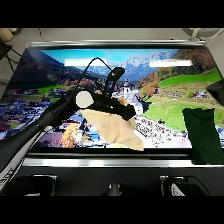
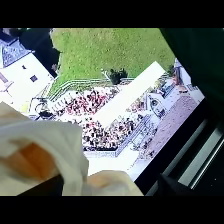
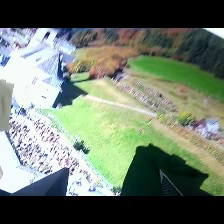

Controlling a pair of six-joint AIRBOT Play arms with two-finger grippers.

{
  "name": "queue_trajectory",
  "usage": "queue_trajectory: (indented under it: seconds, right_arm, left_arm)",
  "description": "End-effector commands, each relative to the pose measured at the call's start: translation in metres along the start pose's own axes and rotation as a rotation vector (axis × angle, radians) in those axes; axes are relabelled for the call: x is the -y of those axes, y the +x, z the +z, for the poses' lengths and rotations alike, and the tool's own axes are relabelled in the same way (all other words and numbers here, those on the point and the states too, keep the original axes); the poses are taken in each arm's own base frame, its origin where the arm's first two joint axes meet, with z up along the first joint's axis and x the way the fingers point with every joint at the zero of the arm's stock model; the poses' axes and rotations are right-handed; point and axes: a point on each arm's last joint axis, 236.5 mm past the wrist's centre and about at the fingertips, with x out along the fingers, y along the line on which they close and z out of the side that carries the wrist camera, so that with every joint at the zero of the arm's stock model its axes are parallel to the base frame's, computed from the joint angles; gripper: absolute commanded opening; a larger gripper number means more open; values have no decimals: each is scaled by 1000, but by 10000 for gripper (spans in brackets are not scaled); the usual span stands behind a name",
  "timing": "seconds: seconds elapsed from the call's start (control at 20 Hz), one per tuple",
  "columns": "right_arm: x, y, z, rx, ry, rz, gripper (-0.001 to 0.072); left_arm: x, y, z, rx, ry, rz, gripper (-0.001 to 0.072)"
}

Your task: Fold the shirts.

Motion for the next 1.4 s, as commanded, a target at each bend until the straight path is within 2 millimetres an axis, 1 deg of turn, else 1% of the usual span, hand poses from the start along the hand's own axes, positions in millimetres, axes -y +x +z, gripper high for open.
queue_trajectory:
  seconds: [0.0, 0.05, 0.1, 0.15, 0.2, 0.25, 0.3, 0.35, 0.4, 0.5, 0.6, 0.75, 0.85, 0.9, 0.95, 1.0, 1.05, 1.15, 1.2, 1.25, 1.3, 1.35]
  right_arm:
    - [-25, 74, -27, -208, 24, 229, 629]
    - [-41, 99, -34, -246, 42, 327, 629]
    - [-60, 121, -44, -288, 68, 427, 629]
    - [-79, 137, -55, -317, 75, 519, 629]
    - [-95, 151, -68, -339, 79, 589, 629]
    - [-106, 165, -86, -375, 89, 626, 630]
    - [-116, 176, -104, -408, 97, 650, 651]
    - [-126, 187, -122, -432, 103, 674, 700]
    - [-136, 198, -135, -442, 117, 695, 706]
    - [-158, 213, -151, -424, 146, 747, 708]
    - [-177, 223, -158, -383, 169, 793, 708]
    - [-188, 234, -167, -345, 161, 808, 709]
    - [-192, 236, -173, -346, 152, 822, 709]
    - [-197, 237, -173, -340, 158, 841, 709]
    - [-203, 239, -174, -343, 146, 847, 710]
    - [-212, 243, -176, -348, 118, 851, 710]
    - [-223, 247, -176, -350, 76, 857, 710]
    - [-244, 262, -172, -340, -4, 845, 710]
    - [-251, 272, -168, -323, -18, 823, 710]
    - [-258, 278, -165, -313, -20, 814, 708]
    - [-264, 282, -163, -309, -22, 814, 685]
    - [-266, 283, -163, -309, -18, 815, 542]
  left_arm:
    - [-55, -21, -19, -133, -62, 113, 718]
    - [-91, -45, -19, -153, -78, 192, 718]
    - [-124, -68, -23, -177, -108, 255, 718]
    - [-154, -89, -34, -217, -162, 301, 717]
    - [-179, -104, -49, -258, -237, 324, 717]
    - [-198, -111, -65, -291, -299, 338, 718]
    - [-214, -112, -81, -316, -353, 348, 717]
    - [-228, -109, -99, -336, -404, 352, 718]
    - [-235, -99, -112, -338, -450, 337, 717]
    - [-234, -73, -128, -310, -536, 274, 717]
    - [-229, -48, -136, -277, -615, 211, 718]
    - [-226, -20, -143, -281, -677, 167, 717]
    - [-227, -5, -146, -284, -692, 159, 716]
    - [-228, 1, -144, -274, -692, 162, 704]
    - [-229, 5, -142, -258, -689, 166, 602]
    - [-231, 7, -137, -235, -688, 172, 465]
    - [-234, 8, -133, -213, -703, 180, 372]
    - [-236, 7, -129, -195, -713, 186, 60]
    - [-236, 7, -129, -194, -704, 185, 27]
    - [-235, 6, -128, -191, -702, 185, 27]
    - [-235, 4, -126, -185, -698, 184, 27]
    - [-233, 2, -123, -178, -681, 182, 26]
